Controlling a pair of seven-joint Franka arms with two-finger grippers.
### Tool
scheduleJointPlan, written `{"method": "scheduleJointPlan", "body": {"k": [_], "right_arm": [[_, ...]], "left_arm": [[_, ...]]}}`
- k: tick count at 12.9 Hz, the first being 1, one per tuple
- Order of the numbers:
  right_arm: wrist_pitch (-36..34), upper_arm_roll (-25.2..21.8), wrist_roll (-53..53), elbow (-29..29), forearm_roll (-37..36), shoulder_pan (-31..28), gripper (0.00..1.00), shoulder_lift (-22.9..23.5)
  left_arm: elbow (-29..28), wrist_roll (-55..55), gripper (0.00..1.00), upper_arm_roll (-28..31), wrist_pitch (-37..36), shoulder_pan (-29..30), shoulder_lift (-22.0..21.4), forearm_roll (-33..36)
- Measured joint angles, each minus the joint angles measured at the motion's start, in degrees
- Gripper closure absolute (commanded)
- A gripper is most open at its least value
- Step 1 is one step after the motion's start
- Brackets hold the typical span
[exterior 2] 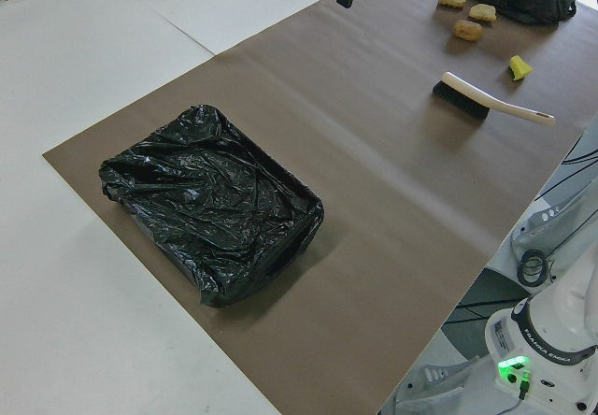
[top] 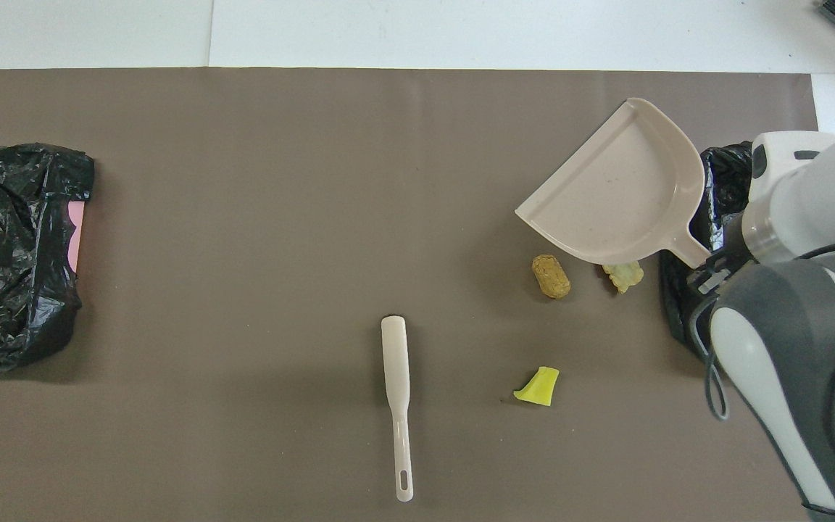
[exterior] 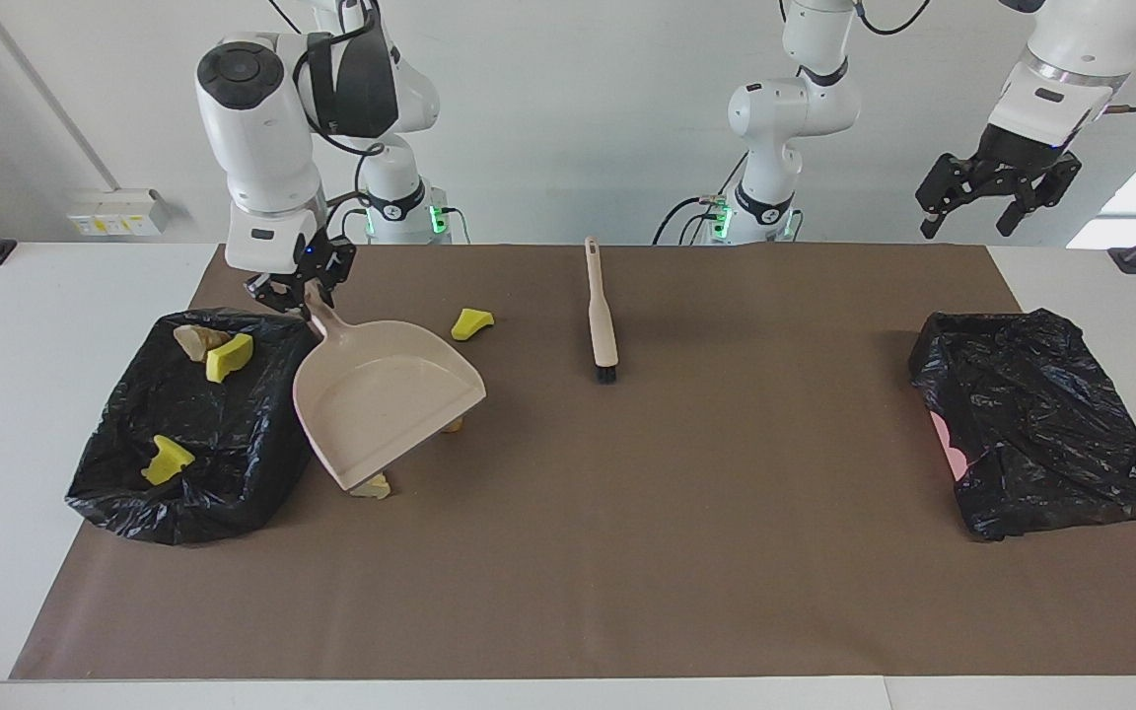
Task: Sweep and dump trash in bin
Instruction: 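Bring the empty dustpan back to the table center with the right gripper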
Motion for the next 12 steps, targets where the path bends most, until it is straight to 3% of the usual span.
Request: {"method": "scheduleJointPlan", "body": {"k": [6, 12], "right_arm": [[1.21, 0.01, 33.00, 2.04, 8.38, 9.69, 1.00, 5.14], [7.52, -0.06, 47.98, 8.67, 15.61, 15.20, 1.00, 15.10]], "left_arm": [[-0.20, 0.15, 0.00, 0.06, 0.00, 0.00, 0.00, -0.95], [-0.20, 0.15, 0.00, 0.13, -0.15, 0.01, 0.00, -0.95]]}}
